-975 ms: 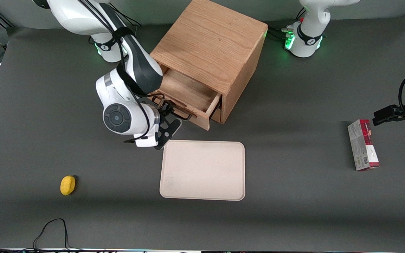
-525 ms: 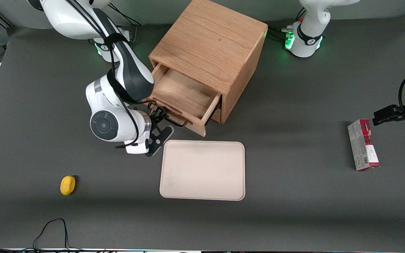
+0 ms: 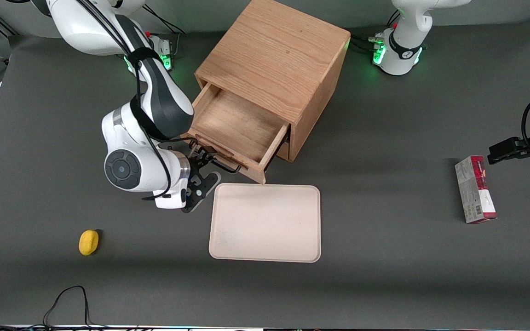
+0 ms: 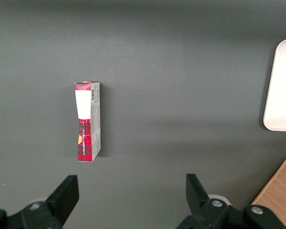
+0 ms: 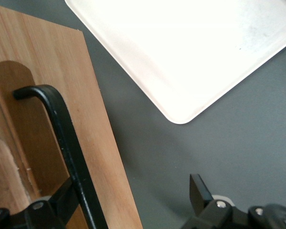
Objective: Open upper drawer
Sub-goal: 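Keep pulling the drawer further out with the right gripper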
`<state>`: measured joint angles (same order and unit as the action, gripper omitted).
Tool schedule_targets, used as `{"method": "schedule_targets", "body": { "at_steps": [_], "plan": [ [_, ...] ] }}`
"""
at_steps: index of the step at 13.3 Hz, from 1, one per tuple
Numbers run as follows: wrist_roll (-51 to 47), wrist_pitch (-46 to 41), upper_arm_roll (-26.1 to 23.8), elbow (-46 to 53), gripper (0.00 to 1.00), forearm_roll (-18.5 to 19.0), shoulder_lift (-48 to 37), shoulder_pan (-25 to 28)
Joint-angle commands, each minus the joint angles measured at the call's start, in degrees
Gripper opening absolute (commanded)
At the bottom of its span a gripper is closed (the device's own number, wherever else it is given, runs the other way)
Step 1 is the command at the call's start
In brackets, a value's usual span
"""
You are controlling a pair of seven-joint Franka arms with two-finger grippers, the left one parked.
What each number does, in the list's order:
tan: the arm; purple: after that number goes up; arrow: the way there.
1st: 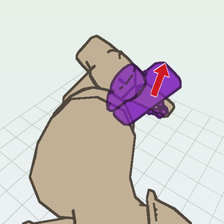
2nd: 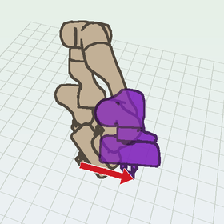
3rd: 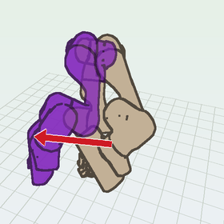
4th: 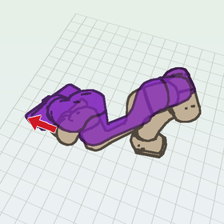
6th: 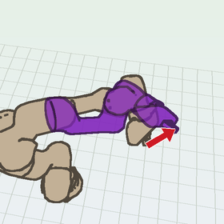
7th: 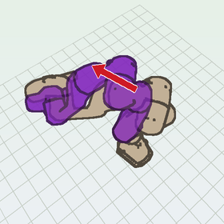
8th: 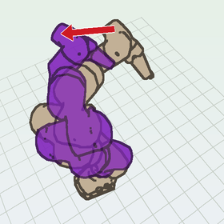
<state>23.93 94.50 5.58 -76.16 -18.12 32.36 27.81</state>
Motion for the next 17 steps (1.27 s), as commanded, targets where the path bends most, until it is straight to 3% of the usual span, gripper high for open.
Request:
{"method": "schedule_targets", "body": {
  "at_steps": [1, 17],
  "plan": [
    [1.7, -0.2, 0.1, 2.8, 1.0, -1.0, 1.7, -1.4],
    [1.2, 1.7, 0.2, 8.0, 1.0, -0.6, 6.3, -2.7]
  ]
}}
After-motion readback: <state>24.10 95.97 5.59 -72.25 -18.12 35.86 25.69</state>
